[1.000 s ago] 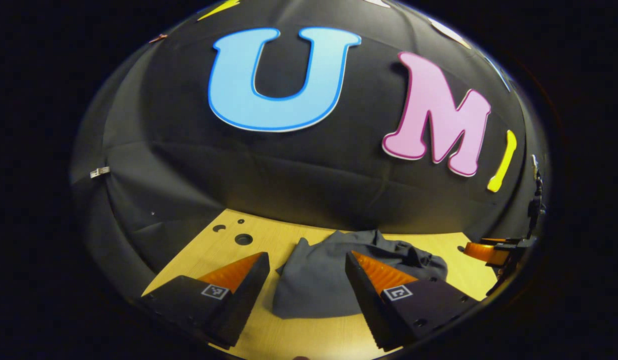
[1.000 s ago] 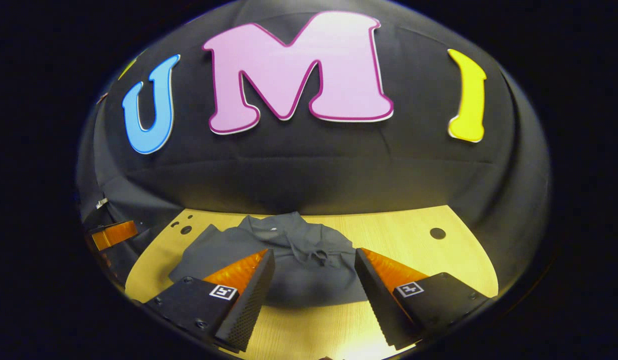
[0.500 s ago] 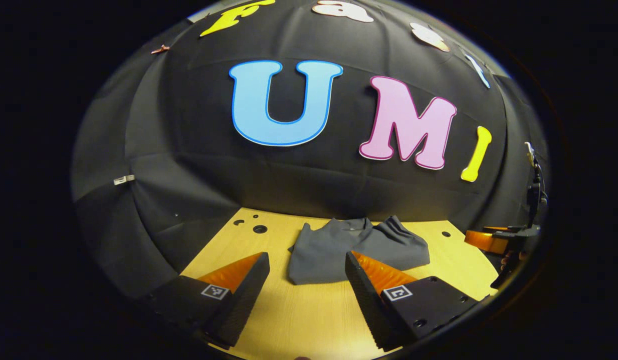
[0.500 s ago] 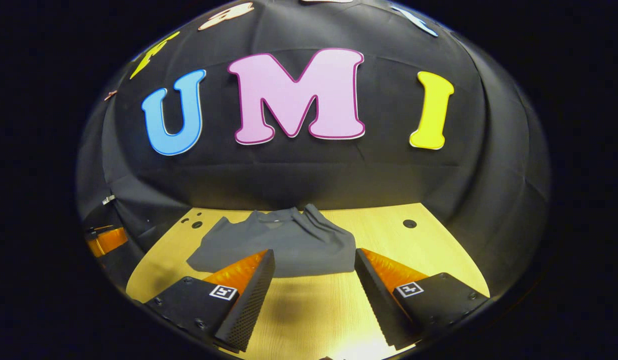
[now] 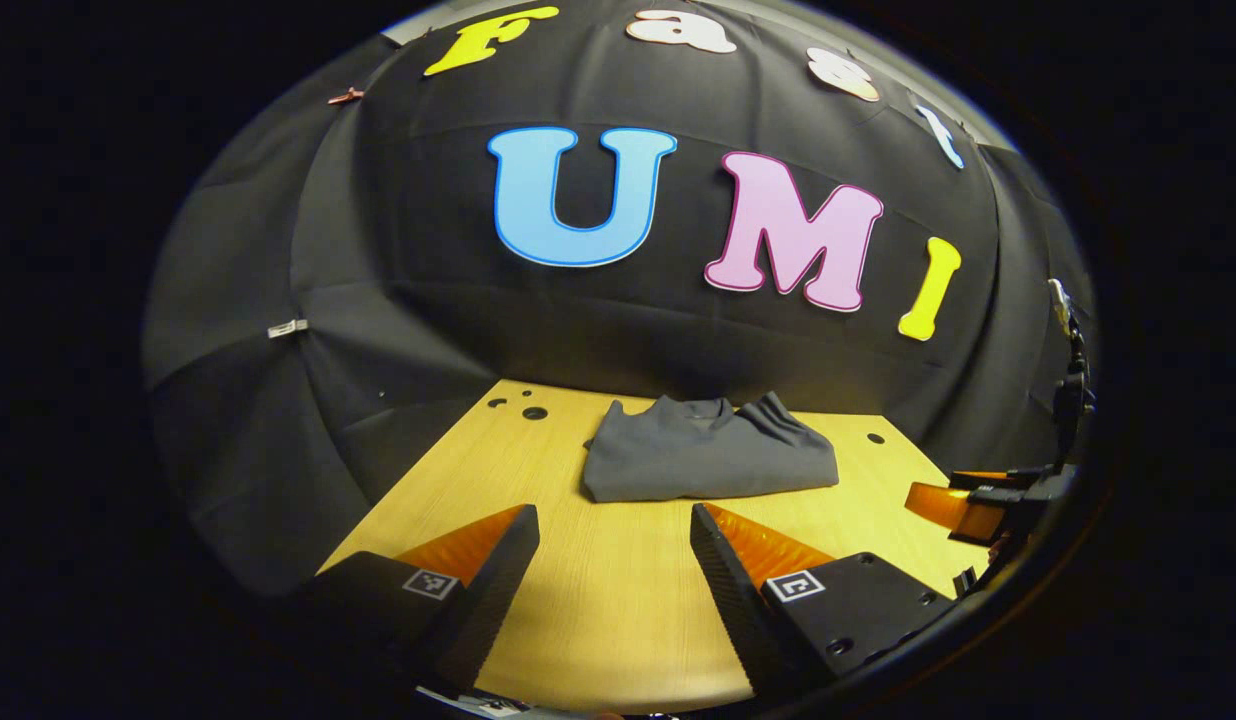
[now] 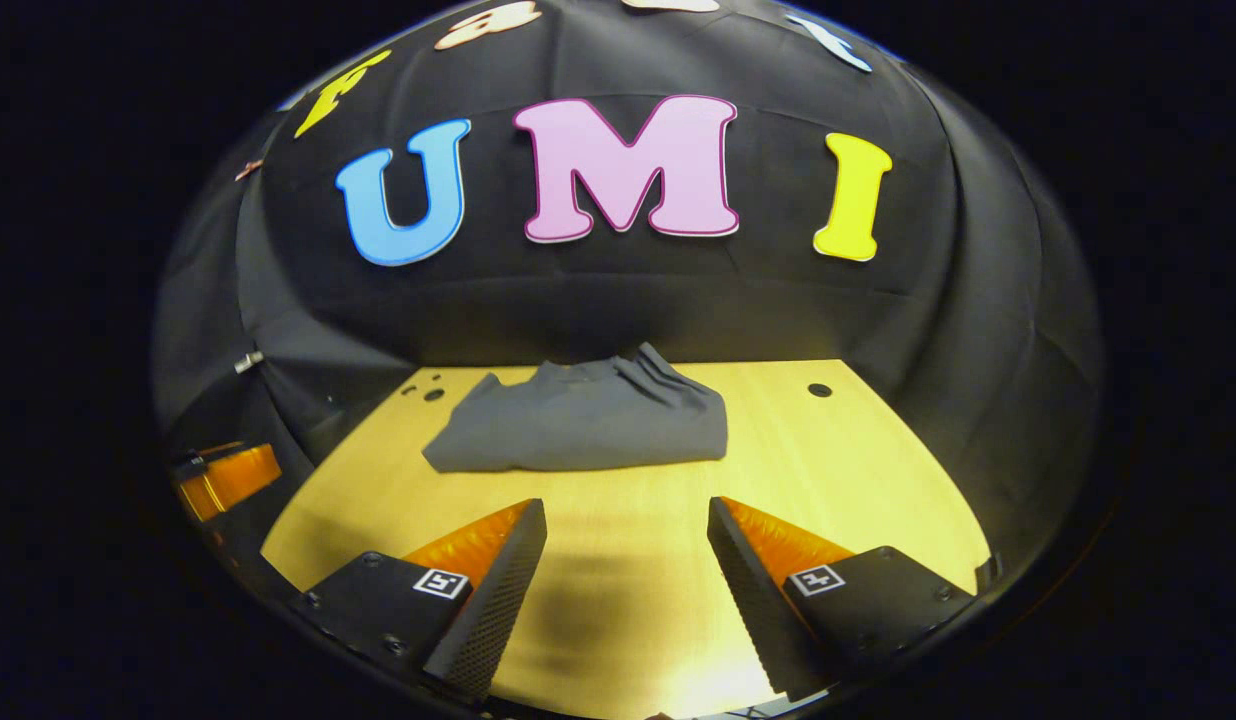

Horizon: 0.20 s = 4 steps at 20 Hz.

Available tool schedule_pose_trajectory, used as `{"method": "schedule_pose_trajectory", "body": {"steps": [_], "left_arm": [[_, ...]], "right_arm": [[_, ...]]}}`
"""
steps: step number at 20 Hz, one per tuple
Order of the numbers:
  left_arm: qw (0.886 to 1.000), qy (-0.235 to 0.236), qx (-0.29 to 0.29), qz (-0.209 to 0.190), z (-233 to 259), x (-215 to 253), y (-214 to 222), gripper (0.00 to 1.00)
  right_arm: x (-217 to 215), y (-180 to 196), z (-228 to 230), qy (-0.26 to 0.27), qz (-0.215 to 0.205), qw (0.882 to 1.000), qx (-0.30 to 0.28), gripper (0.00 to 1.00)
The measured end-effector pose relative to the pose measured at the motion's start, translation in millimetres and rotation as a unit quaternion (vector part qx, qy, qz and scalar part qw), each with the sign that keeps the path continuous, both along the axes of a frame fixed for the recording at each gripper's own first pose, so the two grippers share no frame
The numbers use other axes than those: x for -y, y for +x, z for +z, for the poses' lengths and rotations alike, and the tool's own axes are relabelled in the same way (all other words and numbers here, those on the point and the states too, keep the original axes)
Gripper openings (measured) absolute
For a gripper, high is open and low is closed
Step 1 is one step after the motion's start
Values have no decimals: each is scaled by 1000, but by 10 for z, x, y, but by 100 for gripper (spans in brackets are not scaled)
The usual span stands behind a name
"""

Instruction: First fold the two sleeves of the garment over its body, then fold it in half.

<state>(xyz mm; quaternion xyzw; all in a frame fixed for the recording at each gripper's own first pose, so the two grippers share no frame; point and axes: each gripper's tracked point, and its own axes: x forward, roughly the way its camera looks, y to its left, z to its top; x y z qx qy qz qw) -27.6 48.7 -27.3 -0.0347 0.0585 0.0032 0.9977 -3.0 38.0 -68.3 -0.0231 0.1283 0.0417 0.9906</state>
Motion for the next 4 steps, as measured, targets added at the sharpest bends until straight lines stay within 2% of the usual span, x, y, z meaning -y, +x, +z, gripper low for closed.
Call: {"method": "schedule_pose_trajectory", "body": {"steps": [1,3,4], "left_arm": [[1000,-5,0,-4,-25,50,-28,96],[1000,13,2,-6,-23,32,-49,96],[1000,21,4,-6,-28,23,-44,92]], "right_arm": [[21,-54,-54,-5,0,1000,-4,100],[93,-119,-118,-5,-10,1000,-10,100],[117,-150,-120,1,-15,1000,-9,100]]}}
